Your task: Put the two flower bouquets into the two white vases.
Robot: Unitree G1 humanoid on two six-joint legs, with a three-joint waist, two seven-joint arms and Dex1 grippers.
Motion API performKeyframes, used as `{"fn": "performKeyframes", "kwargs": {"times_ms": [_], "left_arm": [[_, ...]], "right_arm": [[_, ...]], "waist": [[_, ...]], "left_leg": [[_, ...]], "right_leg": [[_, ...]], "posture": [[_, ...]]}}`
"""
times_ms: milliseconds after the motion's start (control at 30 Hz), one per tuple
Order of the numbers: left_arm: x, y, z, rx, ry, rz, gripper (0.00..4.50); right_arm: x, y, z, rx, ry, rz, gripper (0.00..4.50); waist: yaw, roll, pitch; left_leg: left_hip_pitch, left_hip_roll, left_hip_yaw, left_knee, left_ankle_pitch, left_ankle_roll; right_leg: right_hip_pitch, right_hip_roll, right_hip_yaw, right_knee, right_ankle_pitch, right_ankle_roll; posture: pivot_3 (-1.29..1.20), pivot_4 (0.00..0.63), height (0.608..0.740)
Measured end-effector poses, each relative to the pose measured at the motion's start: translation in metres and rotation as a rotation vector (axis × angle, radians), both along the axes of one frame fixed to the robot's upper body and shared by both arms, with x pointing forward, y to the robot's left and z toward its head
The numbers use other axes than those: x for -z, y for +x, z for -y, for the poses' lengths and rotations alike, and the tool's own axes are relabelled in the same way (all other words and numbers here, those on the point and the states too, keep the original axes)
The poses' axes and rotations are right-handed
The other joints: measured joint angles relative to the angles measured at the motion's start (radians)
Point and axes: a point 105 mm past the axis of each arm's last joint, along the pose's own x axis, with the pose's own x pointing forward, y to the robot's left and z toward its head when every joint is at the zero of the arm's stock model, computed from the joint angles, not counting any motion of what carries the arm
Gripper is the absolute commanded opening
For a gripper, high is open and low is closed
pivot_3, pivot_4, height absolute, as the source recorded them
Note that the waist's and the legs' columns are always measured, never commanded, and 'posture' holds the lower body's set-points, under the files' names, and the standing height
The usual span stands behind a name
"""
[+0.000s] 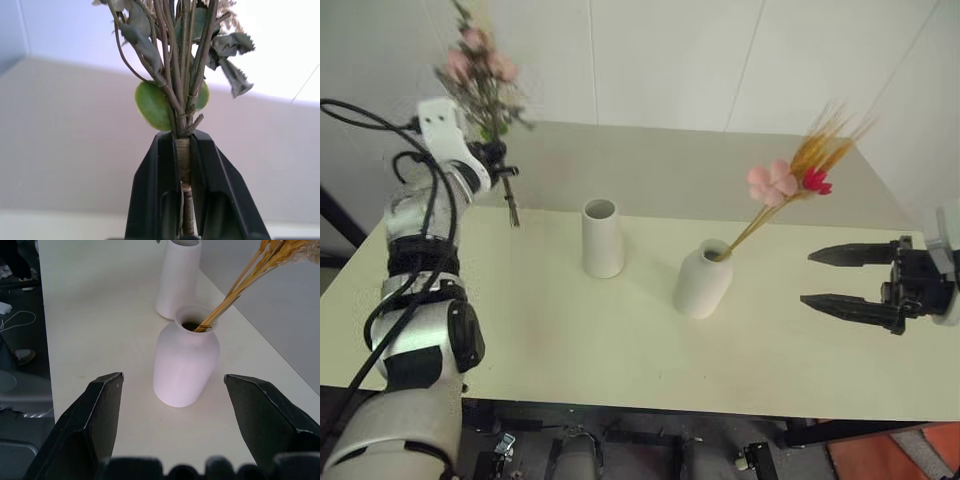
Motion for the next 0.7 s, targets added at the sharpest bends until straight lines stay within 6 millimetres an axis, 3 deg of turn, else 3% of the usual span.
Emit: {"fn": "performKeyframes", "kwargs": {"times_ms": [133,300,467,700], "left_arm": [[-0.022,-0.027,0.007,0.235,-0.160,0.195,0.06],[-0.027,-0.057,0.046,0.587,-0.206,0.351,0.06],[-0.016,-0.050,0.073,0.709,-0.250,0.361,0.06],[-0.021,-0.030,0.094,0.738,-0.258,0.394,0.06]], "right_arm": [[0.002,-0.002,0.000,0.019,0.020,0.014,3.88],[0.007,-0.006,-0.001,0.031,0.057,0.013,3.88],[0.010,-0.008,-0.001,0.045,0.054,0.007,3.88],[0.006,-0.014,0.001,0.063,0.053,0.031,3.88]], "waist": [[0.002,0.000,0.000],[0.006,0.000,0.000],[0.003,0.000,0.000],[-0.002,0.000,0.000]], "left_leg": [[0.000,0.000,-0.001,0.003,0.000,0.000],[0.000,0.000,-0.001,0.007,0.000,0.000],[0.000,0.000,-0.002,0.008,0.000,0.000],[0.000,-0.001,-0.002,0.007,0.000,0.001]], "right_leg": [[0.002,0.000,-0.001,0.001,0.000,0.000],[0.005,0.000,-0.001,0.001,0.001,0.002],[0.004,0.000,-0.001,0.001,0.001,0.002],[0.004,0.000,0.000,0.000,0.002,0.002]], "posture": [[0.00,0.150,0.740],[0.00,0.150,0.740],[0.00,0.150,0.740],[0.00,0.150,0.740]]}}
